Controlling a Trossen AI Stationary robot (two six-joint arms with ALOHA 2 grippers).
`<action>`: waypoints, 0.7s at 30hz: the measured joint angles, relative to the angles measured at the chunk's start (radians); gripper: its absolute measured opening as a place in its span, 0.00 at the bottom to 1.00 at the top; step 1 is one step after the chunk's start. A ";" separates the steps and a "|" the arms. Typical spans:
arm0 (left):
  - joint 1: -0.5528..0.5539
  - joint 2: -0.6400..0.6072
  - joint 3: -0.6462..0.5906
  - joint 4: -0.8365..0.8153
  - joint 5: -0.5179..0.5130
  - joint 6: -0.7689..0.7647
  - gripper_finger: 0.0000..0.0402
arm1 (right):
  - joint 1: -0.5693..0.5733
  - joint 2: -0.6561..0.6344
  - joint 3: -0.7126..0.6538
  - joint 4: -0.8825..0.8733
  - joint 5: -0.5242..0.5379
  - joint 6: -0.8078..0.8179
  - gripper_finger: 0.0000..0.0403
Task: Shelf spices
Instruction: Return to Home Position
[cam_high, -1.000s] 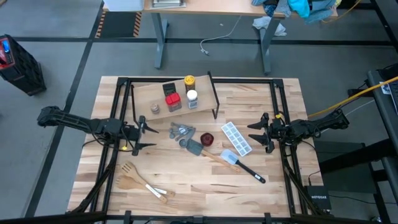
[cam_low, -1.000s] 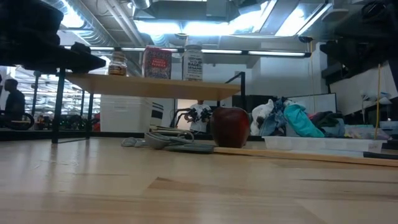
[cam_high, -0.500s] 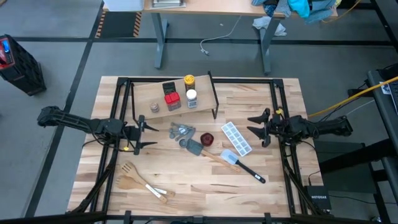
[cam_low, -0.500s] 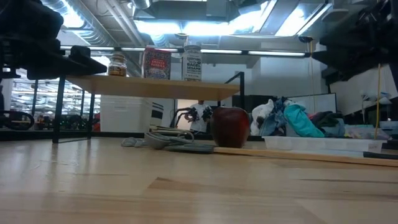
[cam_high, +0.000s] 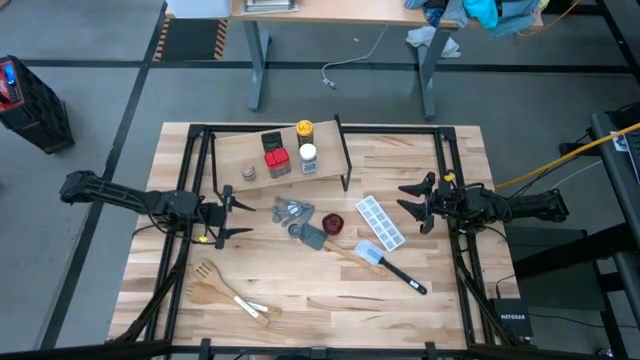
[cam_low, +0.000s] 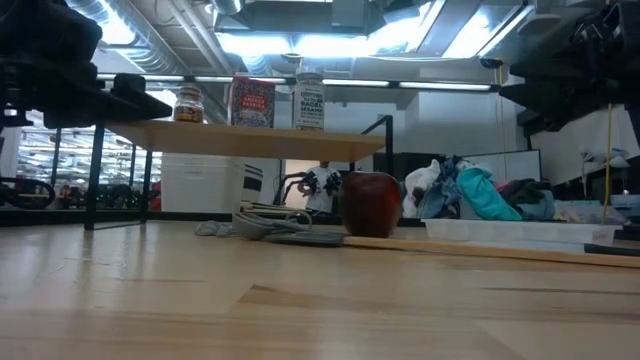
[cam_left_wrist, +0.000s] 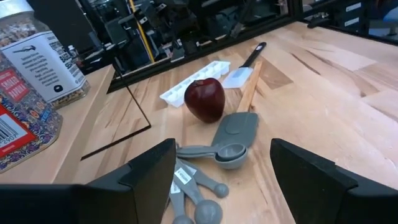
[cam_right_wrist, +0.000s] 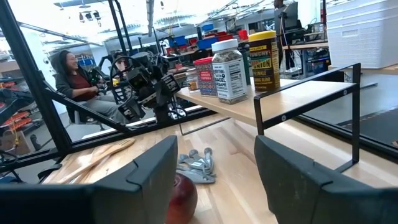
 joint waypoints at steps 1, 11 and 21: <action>0.000 0.000 0.000 0.000 0.000 0.001 0.64 | 0.000 0.000 0.000 0.000 0.000 0.000 0.55; 0.000 -0.006 0.000 0.005 0.000 -0.019 0.64 | 0.000 0.000 0.000 0.000 0.000 0.000 0.55; 0.000 -0.137 0.000 -0.090 0.004 -0.075 0.64 | 0.000 0.000 0.000 0.000 0.000 0.000 0.55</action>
